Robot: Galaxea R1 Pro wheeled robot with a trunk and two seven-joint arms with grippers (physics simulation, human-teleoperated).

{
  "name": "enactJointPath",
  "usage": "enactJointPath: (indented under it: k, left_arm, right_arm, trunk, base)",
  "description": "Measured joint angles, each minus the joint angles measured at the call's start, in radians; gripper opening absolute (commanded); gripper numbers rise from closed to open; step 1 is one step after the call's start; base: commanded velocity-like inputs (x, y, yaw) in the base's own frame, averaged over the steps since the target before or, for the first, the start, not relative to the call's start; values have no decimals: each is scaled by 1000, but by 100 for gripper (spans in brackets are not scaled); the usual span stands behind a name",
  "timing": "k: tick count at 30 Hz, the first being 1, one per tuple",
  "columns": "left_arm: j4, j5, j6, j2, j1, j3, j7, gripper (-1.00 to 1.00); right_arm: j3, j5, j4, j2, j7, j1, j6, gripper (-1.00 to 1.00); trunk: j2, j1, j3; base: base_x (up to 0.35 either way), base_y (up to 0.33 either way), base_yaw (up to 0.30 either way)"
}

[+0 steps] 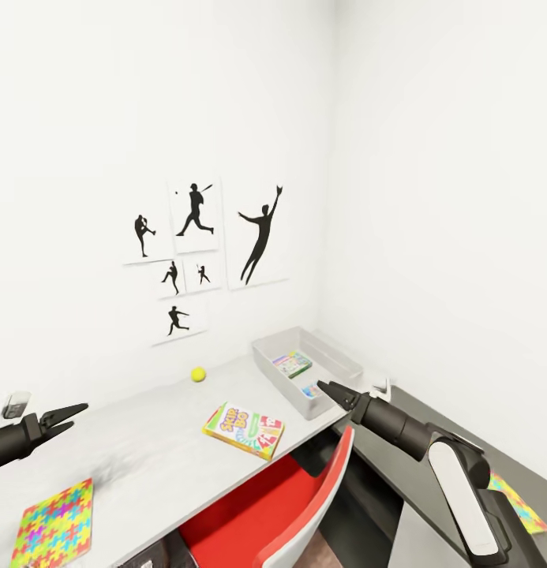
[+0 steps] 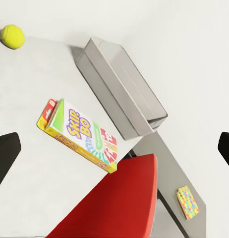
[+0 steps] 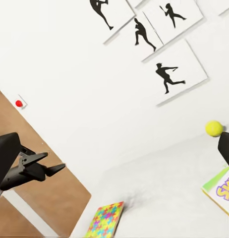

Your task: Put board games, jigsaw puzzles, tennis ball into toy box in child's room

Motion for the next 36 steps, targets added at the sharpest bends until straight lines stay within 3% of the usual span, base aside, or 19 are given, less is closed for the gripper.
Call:
enactJointPath:
  k: [18, 36]
  left_arm:
    - [2, -2, -2, -1, 0, 0, 0, 100]
    - [4, -2, -2, 0, 0, 0, 0, 100]
  right_arm:
    - [3, 3, 0, 0, -3, 0, 0, 100]
    - [3, 3, 0, 0, -3, 0, 0, 100]
  trunk:
    - [0, 0, 8]
    - [0, 0, 8]
  base:
    - [0, 5, 275]
    - [0, 250, 282]
